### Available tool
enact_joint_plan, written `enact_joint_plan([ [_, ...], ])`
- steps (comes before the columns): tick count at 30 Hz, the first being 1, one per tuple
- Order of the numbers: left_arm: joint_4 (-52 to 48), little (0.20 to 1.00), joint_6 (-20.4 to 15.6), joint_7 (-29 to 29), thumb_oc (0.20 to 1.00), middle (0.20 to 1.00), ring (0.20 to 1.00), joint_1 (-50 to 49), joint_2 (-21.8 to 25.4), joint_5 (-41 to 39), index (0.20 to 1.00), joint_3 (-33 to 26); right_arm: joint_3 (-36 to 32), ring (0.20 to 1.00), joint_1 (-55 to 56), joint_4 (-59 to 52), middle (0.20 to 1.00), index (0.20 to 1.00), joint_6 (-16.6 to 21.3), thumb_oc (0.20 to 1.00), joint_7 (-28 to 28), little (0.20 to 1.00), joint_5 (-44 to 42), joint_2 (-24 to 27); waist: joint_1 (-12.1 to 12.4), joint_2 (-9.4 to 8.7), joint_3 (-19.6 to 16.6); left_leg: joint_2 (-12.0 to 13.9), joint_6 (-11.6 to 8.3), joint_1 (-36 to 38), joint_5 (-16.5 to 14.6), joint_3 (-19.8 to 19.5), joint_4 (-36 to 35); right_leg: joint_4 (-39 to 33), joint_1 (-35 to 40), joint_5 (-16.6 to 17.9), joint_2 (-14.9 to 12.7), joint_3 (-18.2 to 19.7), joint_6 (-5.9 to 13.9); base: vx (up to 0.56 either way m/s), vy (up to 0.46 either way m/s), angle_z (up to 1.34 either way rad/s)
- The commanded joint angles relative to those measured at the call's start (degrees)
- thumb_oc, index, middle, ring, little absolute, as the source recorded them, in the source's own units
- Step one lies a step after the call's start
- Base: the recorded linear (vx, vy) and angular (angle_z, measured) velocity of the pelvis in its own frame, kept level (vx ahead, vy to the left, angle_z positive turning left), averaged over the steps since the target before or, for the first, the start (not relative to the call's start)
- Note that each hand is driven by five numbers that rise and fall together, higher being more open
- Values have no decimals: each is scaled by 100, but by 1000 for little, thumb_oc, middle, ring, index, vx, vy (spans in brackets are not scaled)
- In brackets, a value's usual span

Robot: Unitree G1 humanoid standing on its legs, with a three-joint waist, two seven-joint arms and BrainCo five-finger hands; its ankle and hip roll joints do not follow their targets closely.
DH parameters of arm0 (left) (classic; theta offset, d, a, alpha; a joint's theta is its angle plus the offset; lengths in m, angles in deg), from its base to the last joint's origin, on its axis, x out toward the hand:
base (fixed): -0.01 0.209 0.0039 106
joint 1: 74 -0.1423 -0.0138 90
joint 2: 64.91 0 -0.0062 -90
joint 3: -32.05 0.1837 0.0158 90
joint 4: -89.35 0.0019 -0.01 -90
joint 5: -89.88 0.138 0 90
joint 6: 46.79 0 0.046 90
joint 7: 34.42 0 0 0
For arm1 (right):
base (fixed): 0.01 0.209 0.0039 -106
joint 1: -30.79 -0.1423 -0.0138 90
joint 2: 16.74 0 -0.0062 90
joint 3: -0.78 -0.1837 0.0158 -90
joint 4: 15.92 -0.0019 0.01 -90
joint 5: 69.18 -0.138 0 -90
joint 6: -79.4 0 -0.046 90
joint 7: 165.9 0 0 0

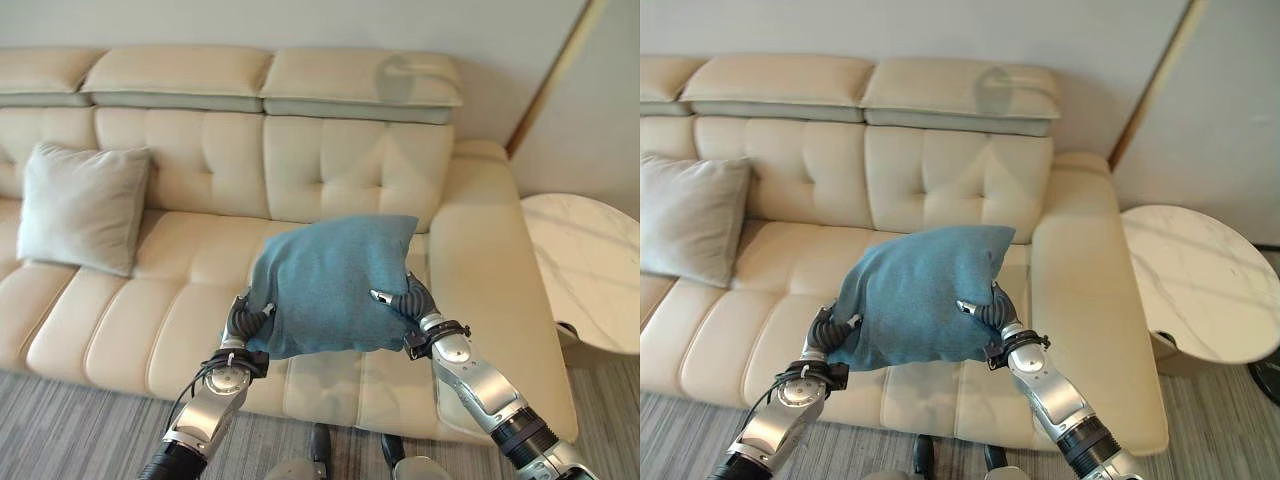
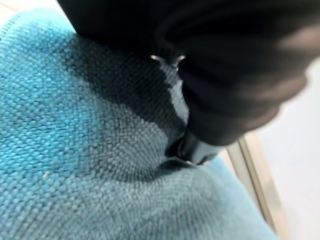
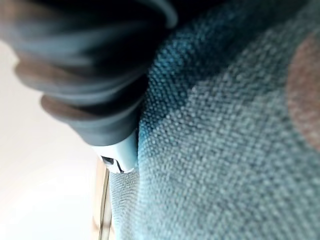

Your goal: Pick up all the scattered cushions and arrange them neatly on the sofa.

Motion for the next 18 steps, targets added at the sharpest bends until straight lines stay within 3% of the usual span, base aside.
enact_joint_plan([
  [1, -551, 200, -679, -166, 200, 200, 200, 586, -387, 139, 200, 317, 558, 200, -621, -628, 200, 200, 790, 200, 377, 200, -172, -725, -40, -101, -389, 153, -294, 91, -573, -229, -19, -32, 295, -366, 52, -1067, 129, 56, 62, -95],
  [4, -399, 200, -696, -49, 200, 200, 200, 685, -459, 168, 200, 256, 613, 200, -693, -421, 200, 200, 839, 200, 271, 200, -231, -847, -34, -137, -444, 103, -288, 199, -620, -145, -19, -390, 467, -227, 47, -1015, 128, 103, 44, -23],
  [10, -154, 200, -721, 493, 200, 200, 200, 1540, -419, 390, 200, 363, 632, 200, -1370, -282, 200, 200, 1021, 200, -213, 200, -368, -1097, -44, -108, -336, 72, -259, 119, -620, -208, -19, -425, 452, -245, 11, -1056, 138, 20, 32, 1],
  [14, 84, 200, -828, 1642, 200, 200, 200, 3400, -41, 982, 200, 436, 633, 200, -3101, -298, 200, 200, 1408, 200, -966, 200, -219, -1183, 56, -68, 193, 48, -209, -722, -381, -377, 120, -50, -437, -223, -57, -995, 73, -173, 18, 15],
  [18, 605, 200, -853, 2090, 200, 200, 200, 4710, 251, 1380, 200, 705, 468, 200, -4240, -2, 200, 200, 1571, 200, -1508, 200, 248, -1140, 94, -93, 334, 24, -224, -1642, -399, -504, 695, 351, -1194, -208, -147, -990, 47, -111, -1, 23],
])
